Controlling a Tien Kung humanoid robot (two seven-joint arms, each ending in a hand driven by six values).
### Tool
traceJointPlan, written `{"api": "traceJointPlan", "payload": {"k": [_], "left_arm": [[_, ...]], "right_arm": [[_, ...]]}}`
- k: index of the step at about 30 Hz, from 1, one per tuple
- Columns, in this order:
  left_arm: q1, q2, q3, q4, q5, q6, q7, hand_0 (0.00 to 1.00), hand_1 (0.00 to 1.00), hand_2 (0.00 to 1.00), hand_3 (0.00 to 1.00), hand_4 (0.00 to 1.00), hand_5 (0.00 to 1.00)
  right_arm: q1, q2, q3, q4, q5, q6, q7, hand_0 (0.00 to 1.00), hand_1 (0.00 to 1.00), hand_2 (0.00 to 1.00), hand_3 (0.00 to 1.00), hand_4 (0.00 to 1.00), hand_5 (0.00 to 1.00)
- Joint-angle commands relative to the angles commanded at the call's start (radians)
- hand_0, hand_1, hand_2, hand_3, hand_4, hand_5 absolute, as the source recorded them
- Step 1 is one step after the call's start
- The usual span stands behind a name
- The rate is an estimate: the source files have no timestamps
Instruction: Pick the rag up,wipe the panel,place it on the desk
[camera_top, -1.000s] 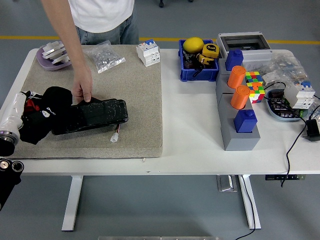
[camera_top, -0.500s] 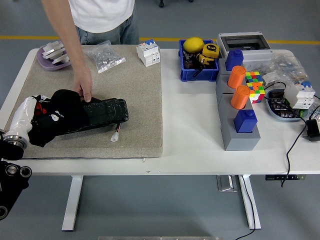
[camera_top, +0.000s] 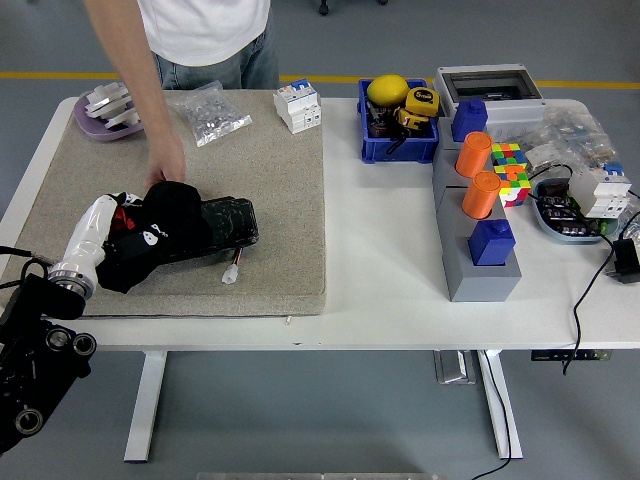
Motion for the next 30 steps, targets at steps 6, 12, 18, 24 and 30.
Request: {"api": "traceJointPlan", "payload": {"k": [6, 12, 18, 24, 30], "left_arm": [[-0.038, -0.018, 0.051, 0.006, -0.001, 0.007, -0.003, 0.204, 0.198, 0.601, 0.533, 0.166, 0.002], [-0.066, -0.04, 0.09, 0.019, -0.004, 0.006, 0.0, 0.204, 0.197, 0.601, 0.532, 0.163, 0.002], [-0.088, -0.061, 0.122, 0.029, 0.003, 0.004, 0.007, 0.204, 0.195, 0.601, 0.533, 0.162, 0.002], [-0.119, -0.082, 0.159, 0.045, 0.008, 0.001, 0.015, 0.206, 0.196, 0.6, 0.533, 0.165, 0.002], [-0.14, -0.087, 0.196, 0.057, 0.013, -0.003, 0.028, 0.207, 0.196, 0.6, 0.534, 0.165, 0.002]], "right_arm": [[0.002, -0.001, -0.013, 0.001, 0.006, 0.002, -0.002, 0.757, 0.285, 0.654, 0.616, 0.998, 0.559], [0.003, -0.002, -0.02, 0.001, 0.008, 0.003, -0.003, 0.757, 0.284, 0.654, 0.617, 0.998, 0.56], [0.005, -0.002, -0.026, 0.002, 0.009, 0.004, -0.003, 0.754, 0.285, 0.654, 0.617, 0.998, 0.559], [0.006, -0.002, -0.026, 0.002, 0.01, 0.004, -0.002, 0.753, 0.286, 0.654, 0.617, 0.998, 0.56], [0.009, 0.001, -0.023, 0.003, 0.01, 0.003, 0.0, 0.753, 0.284, 0.653, 0.617, 0.998, 0.561]]}}
